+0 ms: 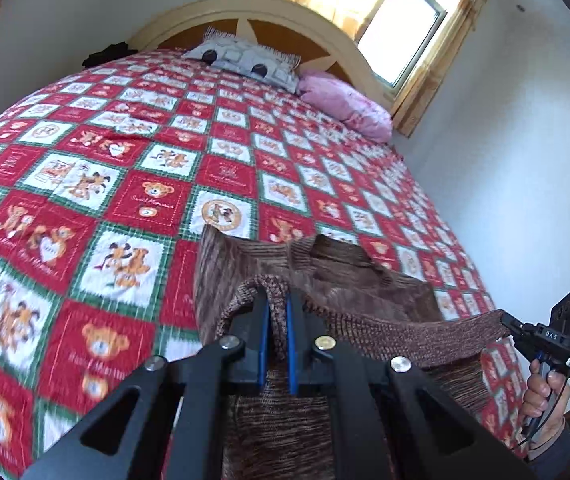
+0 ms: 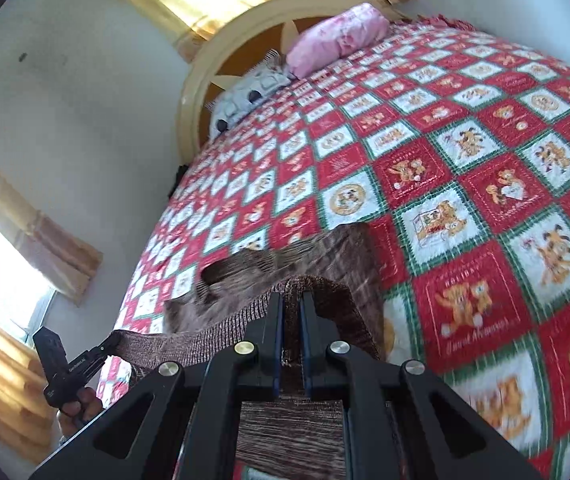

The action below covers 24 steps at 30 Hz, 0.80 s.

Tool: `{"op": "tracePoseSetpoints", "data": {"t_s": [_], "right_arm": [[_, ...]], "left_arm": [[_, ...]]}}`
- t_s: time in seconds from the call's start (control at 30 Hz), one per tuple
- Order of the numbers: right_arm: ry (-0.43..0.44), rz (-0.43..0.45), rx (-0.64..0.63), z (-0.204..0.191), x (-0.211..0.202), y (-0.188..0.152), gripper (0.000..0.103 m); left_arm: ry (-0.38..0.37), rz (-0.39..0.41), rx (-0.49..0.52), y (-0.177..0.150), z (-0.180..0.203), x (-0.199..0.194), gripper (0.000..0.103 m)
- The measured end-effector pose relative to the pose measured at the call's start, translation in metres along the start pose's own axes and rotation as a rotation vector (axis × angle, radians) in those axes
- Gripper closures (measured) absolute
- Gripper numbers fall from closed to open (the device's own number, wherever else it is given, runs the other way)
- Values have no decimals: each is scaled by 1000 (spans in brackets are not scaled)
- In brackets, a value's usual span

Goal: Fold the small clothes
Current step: 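Lift the hem with both tools and fold it over toward the collar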

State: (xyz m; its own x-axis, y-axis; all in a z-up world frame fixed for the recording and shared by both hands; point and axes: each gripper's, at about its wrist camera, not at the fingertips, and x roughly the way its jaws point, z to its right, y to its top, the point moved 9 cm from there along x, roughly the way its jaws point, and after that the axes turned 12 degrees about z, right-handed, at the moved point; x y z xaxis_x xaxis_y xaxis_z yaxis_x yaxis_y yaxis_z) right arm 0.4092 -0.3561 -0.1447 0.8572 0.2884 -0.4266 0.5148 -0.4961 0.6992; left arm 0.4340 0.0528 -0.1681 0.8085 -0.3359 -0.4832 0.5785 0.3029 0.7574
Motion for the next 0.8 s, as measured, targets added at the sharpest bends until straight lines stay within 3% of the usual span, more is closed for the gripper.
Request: {"op": "tracePoseSetpoints", "data": {"t_s": [0.33,0.43,0.5,0.57,0.67,0.7,0.8], "right_arm": [[-97,-87,-16,36,84,8,96],[-113,-76,-17,41,105,20,94],[-143,-46,-13,46,113,31,88],[-145,-13,-29,43,112,39,66],[-105,-11,-79,28,100,33,65],[-80,-25,-114,20,94,26,65],[-42,-131,-265,2,84,-12,65]], "left_arm": [[64,-68,38,-2,-22,70,94],[129,-51,40,5,-35,80,89],[150,-18,-4,16,-48,78,88],[163,1,-42,23,-59,74,81],[166,5,-23,21,-65,56,78],[158,6,9,18,-61,49,75],[182,-34,263,-8,-41,33,43]]}}
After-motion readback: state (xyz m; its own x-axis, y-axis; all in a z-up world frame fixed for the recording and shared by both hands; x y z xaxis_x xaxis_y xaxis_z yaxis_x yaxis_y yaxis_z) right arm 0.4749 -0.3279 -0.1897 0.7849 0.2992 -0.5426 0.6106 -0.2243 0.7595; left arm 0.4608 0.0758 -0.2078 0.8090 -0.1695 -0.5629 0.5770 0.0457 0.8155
